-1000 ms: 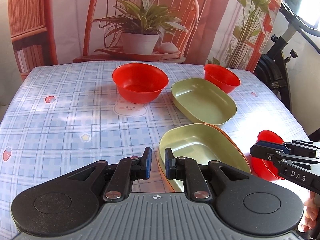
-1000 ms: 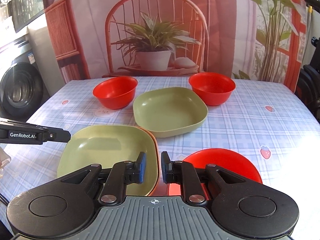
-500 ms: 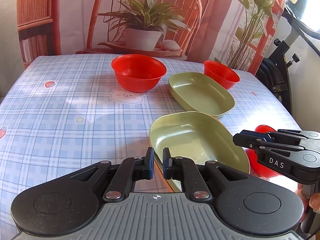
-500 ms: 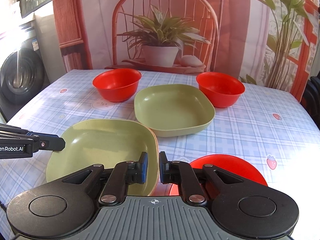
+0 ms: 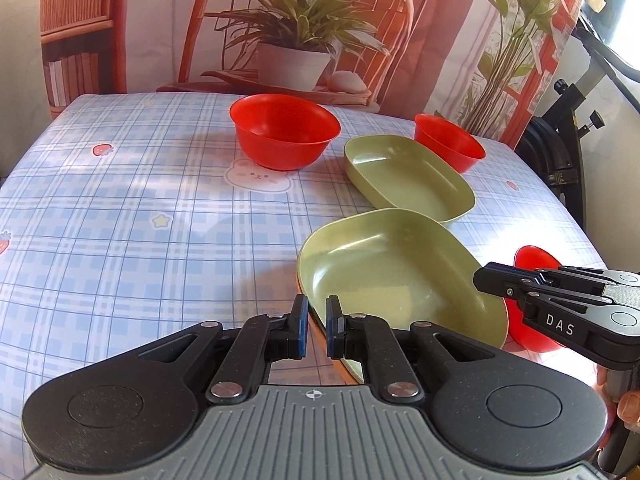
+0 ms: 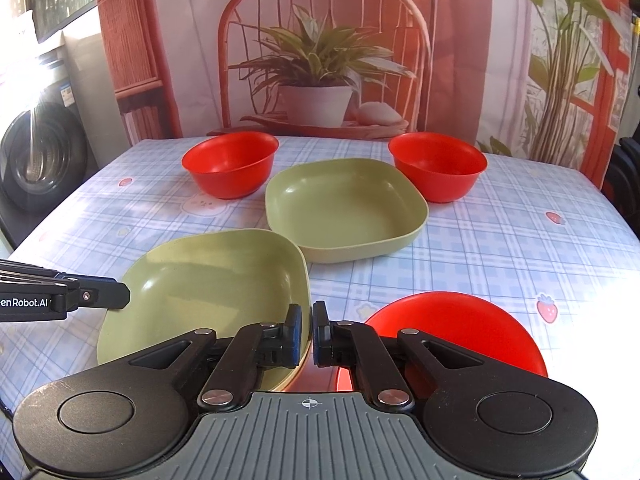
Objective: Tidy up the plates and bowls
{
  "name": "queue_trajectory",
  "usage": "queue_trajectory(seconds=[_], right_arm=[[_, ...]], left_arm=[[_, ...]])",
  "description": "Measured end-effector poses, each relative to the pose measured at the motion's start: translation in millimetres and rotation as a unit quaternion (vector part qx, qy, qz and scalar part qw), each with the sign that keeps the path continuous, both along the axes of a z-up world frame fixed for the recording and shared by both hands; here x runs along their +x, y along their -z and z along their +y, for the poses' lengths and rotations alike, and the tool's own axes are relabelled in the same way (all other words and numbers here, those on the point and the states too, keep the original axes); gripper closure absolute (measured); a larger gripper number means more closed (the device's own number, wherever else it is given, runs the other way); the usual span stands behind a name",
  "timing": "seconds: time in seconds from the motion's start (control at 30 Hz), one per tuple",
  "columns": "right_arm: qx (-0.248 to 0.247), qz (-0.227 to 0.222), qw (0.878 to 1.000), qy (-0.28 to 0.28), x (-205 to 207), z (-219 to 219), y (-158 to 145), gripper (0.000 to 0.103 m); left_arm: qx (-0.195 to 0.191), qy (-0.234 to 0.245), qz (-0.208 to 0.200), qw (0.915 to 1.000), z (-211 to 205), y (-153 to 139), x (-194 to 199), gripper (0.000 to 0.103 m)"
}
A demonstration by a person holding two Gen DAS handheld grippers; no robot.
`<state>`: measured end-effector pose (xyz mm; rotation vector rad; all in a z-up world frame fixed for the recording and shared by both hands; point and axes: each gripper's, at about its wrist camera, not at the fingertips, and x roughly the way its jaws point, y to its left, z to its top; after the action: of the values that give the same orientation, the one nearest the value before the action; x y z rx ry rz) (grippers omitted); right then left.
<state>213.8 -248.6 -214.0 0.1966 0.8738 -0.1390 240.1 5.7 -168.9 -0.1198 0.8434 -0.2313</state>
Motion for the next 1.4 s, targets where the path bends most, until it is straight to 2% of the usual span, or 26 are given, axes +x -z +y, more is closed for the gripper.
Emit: queue_trajectory(seconds=[0.4, 0.47, 0.5, 0.57, 0.83, 1.0, 1.1, 1.2, 1.4], right_arm=[[0.012, 0.003, 1.000, 0.006, -3, 0, 5, 0.099], [0.015, 0.003, 1.000, 0.006, -3, -1, 4, 0.098], [0.021, 0.002, 1.000, 0.007, -3, -2, 2, 0.094], [0.026, -0.008, 1.000, 0.009, -4, -3, -3, 0.089], [0.021, -0.055, 0.998, 0.026, -4, -32, -40, 0.089], [0.002, -0.066, 0.997, 0.033, 8, -64, -56, 0.088], [-0.012, -0.068, 0.997, 0.027, 19, -81, -61, 0.088], [-0.027, -0.060, 0.998, 0.017, 32, -92, -60, 0.088], [-0.026, -0.018, 0.999, -0.004, 65, -110, -35, 0.088]], left_arm=[[0.001, -0.005, -0.002, 1.0000, 0, 0, -1, 0.092], [0.001, -0.009, -0.002, 1.0000, 1, -1, -1, 0.092], [-0.001, -0.012, -0.004, 0.9999, 2, -2, -1, 0.092], [-0.002, -0.016, -0.009, 0.9998, 5, -5, -1, 0.092], [-0.028, -0.020, -0.037, 0.9987, 14, -33, 6, 0.091], [-0.044, -0.001, -0.050, 0.9978, 4, -53, 24, 0.080], [-0.059, 0.010, -0.041, 0.9974, -6, -56, 40, 0.074], [-0.063, 0.020, -0.028, 0.9974, -19, -52, 57, 0.073], [-0.063, 0.012, 0.010, 0.9979, -37, -29, 97, 0.073]])
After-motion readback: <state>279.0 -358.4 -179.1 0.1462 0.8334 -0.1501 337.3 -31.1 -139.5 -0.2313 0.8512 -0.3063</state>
